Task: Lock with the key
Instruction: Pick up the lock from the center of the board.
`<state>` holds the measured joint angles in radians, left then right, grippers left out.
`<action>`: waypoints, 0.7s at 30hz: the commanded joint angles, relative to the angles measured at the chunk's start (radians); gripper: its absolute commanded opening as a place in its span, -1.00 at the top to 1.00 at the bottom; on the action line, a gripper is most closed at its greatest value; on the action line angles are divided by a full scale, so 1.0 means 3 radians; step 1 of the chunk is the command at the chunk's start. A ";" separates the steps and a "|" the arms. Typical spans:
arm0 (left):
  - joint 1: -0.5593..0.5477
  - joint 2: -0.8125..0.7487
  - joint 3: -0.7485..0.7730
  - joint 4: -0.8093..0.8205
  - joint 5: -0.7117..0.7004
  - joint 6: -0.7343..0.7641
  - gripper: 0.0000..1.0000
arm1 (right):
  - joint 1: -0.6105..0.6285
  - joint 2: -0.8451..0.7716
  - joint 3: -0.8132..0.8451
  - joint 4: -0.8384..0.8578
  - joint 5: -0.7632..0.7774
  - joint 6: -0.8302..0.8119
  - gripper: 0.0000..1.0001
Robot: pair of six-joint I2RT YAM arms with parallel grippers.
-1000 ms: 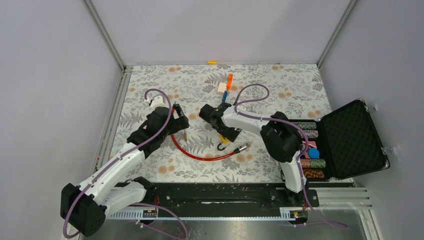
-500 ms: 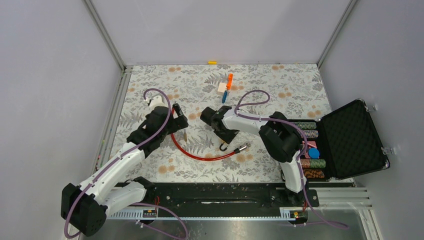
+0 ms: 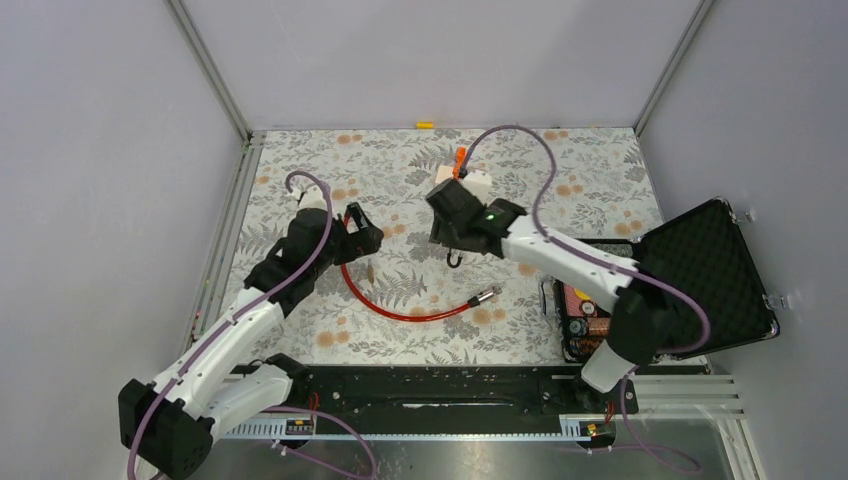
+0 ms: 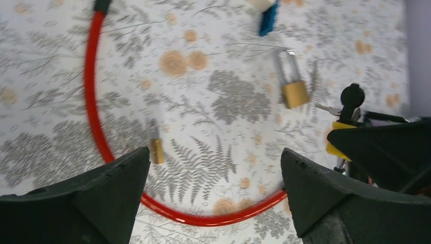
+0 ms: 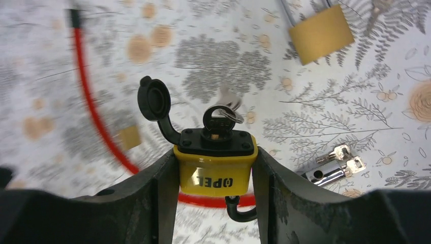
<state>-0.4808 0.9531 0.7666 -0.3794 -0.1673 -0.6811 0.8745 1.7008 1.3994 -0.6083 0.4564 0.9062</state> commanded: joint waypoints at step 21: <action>-0.0490 0.0083 -0.0014 0.1285 0.1681 0.0526 -0.90 | -0.0685 -0.1163 -0.1246 0.1533 -0.2362 0.2223 0.81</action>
<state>-0.6083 0.9184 0.7441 -0.0467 0.3492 -0.5079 0.6712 1.4048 1.0554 -0.3405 -0.1890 1.3884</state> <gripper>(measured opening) 0.949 0.554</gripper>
